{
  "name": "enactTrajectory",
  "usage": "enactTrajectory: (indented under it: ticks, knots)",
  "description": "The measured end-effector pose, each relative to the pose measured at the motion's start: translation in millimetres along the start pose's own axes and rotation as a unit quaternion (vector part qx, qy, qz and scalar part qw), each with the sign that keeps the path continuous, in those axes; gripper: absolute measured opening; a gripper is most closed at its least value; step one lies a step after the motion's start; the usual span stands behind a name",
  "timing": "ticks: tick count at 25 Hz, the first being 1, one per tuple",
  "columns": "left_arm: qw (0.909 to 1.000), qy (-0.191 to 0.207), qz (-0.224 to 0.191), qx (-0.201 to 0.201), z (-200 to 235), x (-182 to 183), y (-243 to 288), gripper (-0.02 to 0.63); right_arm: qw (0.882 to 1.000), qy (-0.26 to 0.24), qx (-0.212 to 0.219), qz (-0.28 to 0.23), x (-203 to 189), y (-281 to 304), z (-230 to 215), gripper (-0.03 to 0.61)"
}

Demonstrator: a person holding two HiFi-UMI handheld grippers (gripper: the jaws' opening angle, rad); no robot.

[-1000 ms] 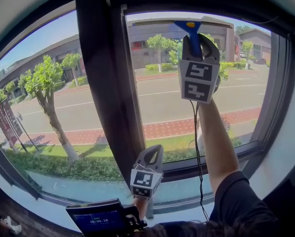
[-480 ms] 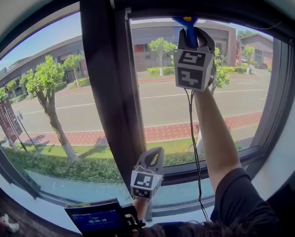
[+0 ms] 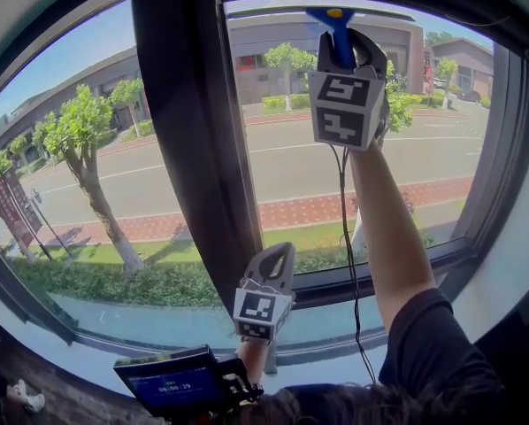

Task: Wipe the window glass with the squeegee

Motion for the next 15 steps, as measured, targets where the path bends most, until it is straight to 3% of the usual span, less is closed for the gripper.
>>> enactTrajectory:
  ticks: [15]
  knots:
    - [0.9999,-0.012,0.006,0.009,-3.6,-2.9,-15.8,0.001,1.000,-0.002,0.015,0.015,-21.6,-32.2,13.6,0.142]
Point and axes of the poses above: the fingertips, and each gripper's own axes: y forward along the fingers, z to its left, x out of its top, the point moved 8 cm from there along -y, backward along the fingers, and after that the axes turned 7 degrees about -y, right-handed, at the moved point
